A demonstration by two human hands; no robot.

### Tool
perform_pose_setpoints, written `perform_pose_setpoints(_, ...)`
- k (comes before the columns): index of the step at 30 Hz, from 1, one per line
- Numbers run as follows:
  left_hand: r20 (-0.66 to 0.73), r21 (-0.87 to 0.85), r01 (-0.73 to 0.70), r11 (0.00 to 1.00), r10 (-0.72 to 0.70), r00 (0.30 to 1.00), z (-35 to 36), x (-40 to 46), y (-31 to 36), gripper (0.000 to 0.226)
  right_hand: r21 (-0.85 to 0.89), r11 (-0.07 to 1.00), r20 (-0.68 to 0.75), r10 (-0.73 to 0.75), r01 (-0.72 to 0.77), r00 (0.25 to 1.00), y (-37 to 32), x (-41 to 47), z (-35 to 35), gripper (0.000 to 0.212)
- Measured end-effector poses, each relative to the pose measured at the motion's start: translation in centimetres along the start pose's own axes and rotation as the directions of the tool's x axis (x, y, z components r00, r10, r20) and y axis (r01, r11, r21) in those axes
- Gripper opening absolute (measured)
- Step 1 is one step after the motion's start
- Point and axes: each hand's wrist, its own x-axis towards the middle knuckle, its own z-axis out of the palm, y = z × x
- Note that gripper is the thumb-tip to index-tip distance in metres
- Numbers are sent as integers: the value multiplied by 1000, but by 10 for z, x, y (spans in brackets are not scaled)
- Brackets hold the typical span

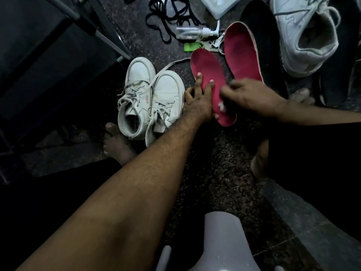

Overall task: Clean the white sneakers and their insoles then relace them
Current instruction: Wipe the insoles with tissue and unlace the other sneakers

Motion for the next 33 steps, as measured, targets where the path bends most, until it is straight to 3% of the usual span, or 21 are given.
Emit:
perform_pose_setpoints(1, 16, -9, -1, 1000, 2, 1000, -3, 0, -2, 109, 26, 996, -35, 82, -81, 996, 6, 3, -1, 37)
perform_pose_setpoints(2, 22, -16, 4, 1000, -4, 1000, -4, -1, -2, 108, 34, 997, -18, 63, -62, 998, 5, 6, 0, 37)
perform_pose_setpoints(5, 15, -33, 43, 999, -42, 999, -3, -3, 5, 88, 16, 945, 125, -326, 326, 937, -13, 2, 17, 29)
perform_pose_setpoints(6, 21, -21, 50, 999, -49, 999, -3, -4, 6, 88, 9, 944, 144, -328, 330, 934, -12, 1, 19, 28)
perform_pose_setpoints(9, 29, -14, 8, 1000, -8, 1000, -5, -2, 1, 107, 74, 994, 16, 74, -75, 997, 7, 5, 10, 30)
perform_pose_setpoints(10, 30, -17, 8, 1000, -8, 1000, -6, -2, -1, 110, 100, 989, 12, 107, -108, 994, 8, 6, 9, 29)
perform_pose_setpoints(13, 26, 18, 28, 999, -29, 999, -2, -4, 3, 111, 64, 975, 145, -218, 211, 965, -6, 0, 13, 25)
perform_pose_setpoints(14, 26, 22, 27, 999, -28, 999, -2, -5, 4, 110, 47, 972, 179, -233, 228, 956, -6, -2, 14, 24)
perform_pose_setpoints(17, 37, -21, 5, 1000, -4, 999, -3, -2, 1, 110, 61, 998, 47, -20, 17, 999, 9, -1, 8, 35)
perform_pose_setpoints(21, 17, 21, 15, 1000, -15, 1000, -1, -3, 3, 106, 51, 969, 175, -247, 242, 953, -7, -3, 15, 20)
perform_pose_setpoints(24, 46, -11, -2, 1000, 2, 999, -3, -2, 1, 110, 73, 997, 122, -33, 24, 992, 9, -3, 8, 27)
perform_pose_setpoints(25, 48, -21, -2, 1000, 3, 999, -4, -1, 0, 111, 89, 996, 114, -22, 12, 993, 13, -2, 7, 26)
perform_pose_setpoints(28, 21, 4, 0, 1000, 0, 1000, -2, -2, 0, 111, 87, 974, 244, -226, 211, 943, 6, -1, 10, 17)
perform_pose_setpoints(29, 21, 5, -5, 1000, 5, 1000, -1, -3, 0, 111, 104, 974, 260, -221, 200, 940, 6, -2, 9, 16)
perform_pose_setpoints(32, 40, -31, -18, 999, 19, 999, -4, -2, -1, 110, 107, 994, 164, -11, -6, 986, 18, 4, 4, 28)
perform_pose_setpoints(33, 36, -39, -16, 999, 18, 999, -4, -3, -2, 110, 114, 993, 147, -42, 25, 988, 17, 7, 4, 29)
